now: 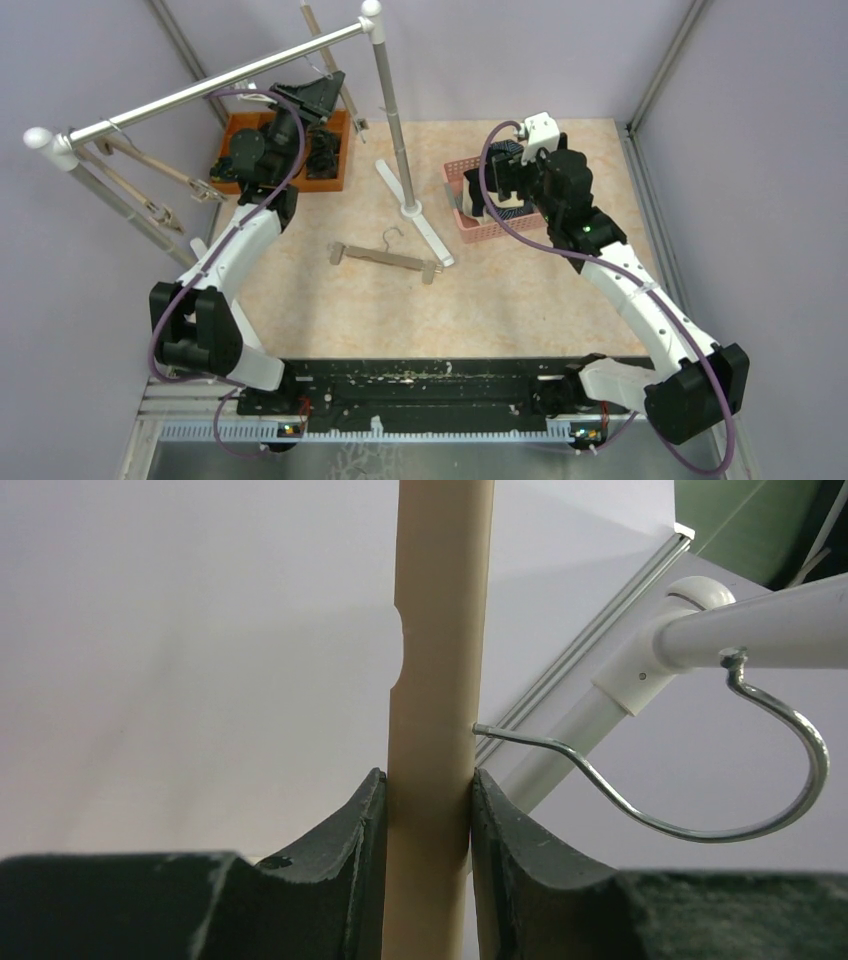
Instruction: Remove the underwear clipped to the hanger
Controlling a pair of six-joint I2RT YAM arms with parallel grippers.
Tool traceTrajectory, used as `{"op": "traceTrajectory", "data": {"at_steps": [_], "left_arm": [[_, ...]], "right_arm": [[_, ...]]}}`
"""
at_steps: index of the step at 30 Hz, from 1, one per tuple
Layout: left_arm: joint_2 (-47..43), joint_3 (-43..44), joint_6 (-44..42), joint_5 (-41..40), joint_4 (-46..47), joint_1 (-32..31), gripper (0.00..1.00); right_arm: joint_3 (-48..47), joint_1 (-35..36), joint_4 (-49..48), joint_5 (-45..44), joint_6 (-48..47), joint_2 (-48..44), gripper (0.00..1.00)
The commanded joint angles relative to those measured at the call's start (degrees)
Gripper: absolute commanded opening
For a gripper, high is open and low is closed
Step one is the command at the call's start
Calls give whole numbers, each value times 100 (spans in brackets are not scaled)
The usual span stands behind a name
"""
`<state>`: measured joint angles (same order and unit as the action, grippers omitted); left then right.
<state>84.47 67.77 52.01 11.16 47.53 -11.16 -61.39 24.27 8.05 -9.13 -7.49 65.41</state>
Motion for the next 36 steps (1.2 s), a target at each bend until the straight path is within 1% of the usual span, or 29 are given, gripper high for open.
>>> {"op": "traceTrajectory", "data": {"at_steps": [1, 8, 12, 14, 23, 28, 33, 36], "left_arm": [[-197, 43, -96, 159, 85, 26, 13], [-418, -48, -568, 183, 98, 9, 12], [-438, -124, -986, 346, 599, 8, 12], [-439, -125, -1081, 428, 693, 8, 12], [-454, -225, -1038, 299, 1448, 8, 13], [-427, -308, -1221, 388, 1954, 8, 12], [-318, -584, -1464, 91, 2818, 8, 13], [-233, -637, -1734, -138, 3037, -13, 13]], "right_arm": [[-11, 57, -351, 88, 0, 24, 84], [4, 67, -397, 134, 45, 217, 84], [-4, 86, -410, 142, 54, 321, 84], [-25, 95, -399, 137, 54, 390, 84], [-35, 189, -292, 99, -15, 543, 84], [10, 201, -304, 37, -41, 584, 84], [4, 226, -271, 85, -42, 643, 84], [-28, 244, -240, 82, -42, 687, 84]]}}
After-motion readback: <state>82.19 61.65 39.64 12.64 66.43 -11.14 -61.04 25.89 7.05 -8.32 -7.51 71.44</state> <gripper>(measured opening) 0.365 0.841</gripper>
